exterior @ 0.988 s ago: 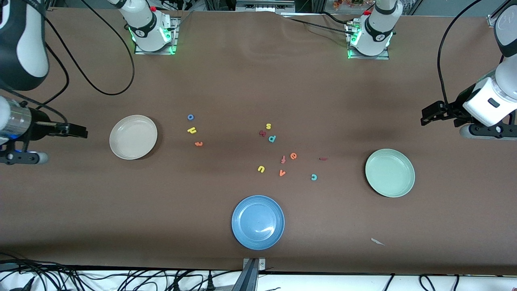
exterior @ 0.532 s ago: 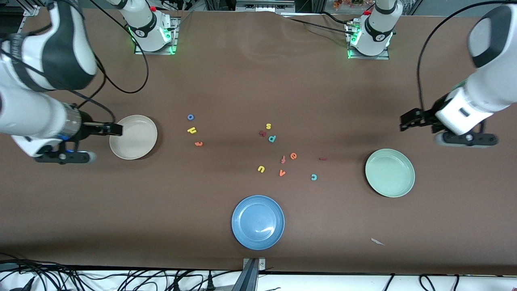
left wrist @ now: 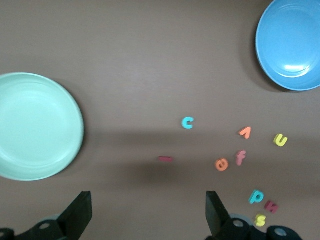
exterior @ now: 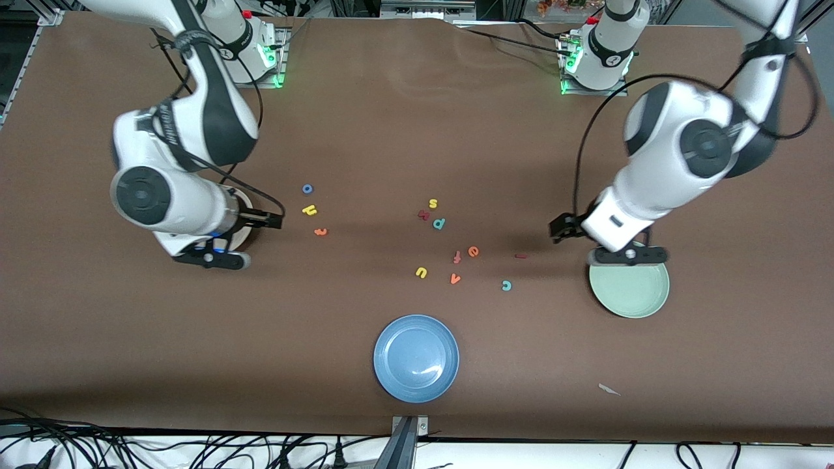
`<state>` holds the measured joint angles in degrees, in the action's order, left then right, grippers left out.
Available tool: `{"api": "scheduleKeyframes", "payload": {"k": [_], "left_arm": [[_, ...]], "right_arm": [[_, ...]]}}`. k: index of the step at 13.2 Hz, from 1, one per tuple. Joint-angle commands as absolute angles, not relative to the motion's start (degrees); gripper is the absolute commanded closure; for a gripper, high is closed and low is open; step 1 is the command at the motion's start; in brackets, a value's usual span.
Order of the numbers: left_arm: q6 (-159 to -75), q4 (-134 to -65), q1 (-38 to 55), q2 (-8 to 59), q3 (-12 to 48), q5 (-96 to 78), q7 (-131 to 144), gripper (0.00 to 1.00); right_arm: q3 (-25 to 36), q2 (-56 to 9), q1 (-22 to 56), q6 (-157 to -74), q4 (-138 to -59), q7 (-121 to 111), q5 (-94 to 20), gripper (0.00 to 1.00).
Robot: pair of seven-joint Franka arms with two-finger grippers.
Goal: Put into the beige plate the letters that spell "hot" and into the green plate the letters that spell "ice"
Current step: 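Reach the left gripper to teal c while the right gripper reaches blue ring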
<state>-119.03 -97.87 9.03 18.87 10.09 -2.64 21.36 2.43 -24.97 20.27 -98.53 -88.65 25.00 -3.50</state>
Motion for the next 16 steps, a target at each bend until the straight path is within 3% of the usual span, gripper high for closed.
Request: {"api": "scheduleKeyframes", "payload": {"k": [1,5,8,11,16], "left_arm": [[-126.0,-97.21,12.29,23.8,9.84,-0.36,26.96,0.0],[-137.09,-96.68,14.06,31.62,9.76,2.63,28.48,0.0],[-138.69,-94.31,15.55,36.99,9.32,4.12,28.65,0.0],[-138.69,-91.86,15.64,40.5,9.32,8.87,30.23,0.01],[-138.69,-88.08,16.43,46.3,8.97,9.84,30.23,0.06]], "right_arm": [[0.71,-21.8,20.57,-103.95,-96.92,26.54,-4.22,0.01],[-2.36,-19.96,20.57,-110.8,-107.46,26.54,-4.22,0.02],[-4.3,-16.35,20.57,-124.42,-121.25,26.54,-4.22,0.02],[-4.75,-16.17,20.57,-126.56,-125.41,26.46,-3.96,0.04],[-5.98,-16.78,20.57,-137.28,-131.92,26.19,-3.69,0.13]]}}
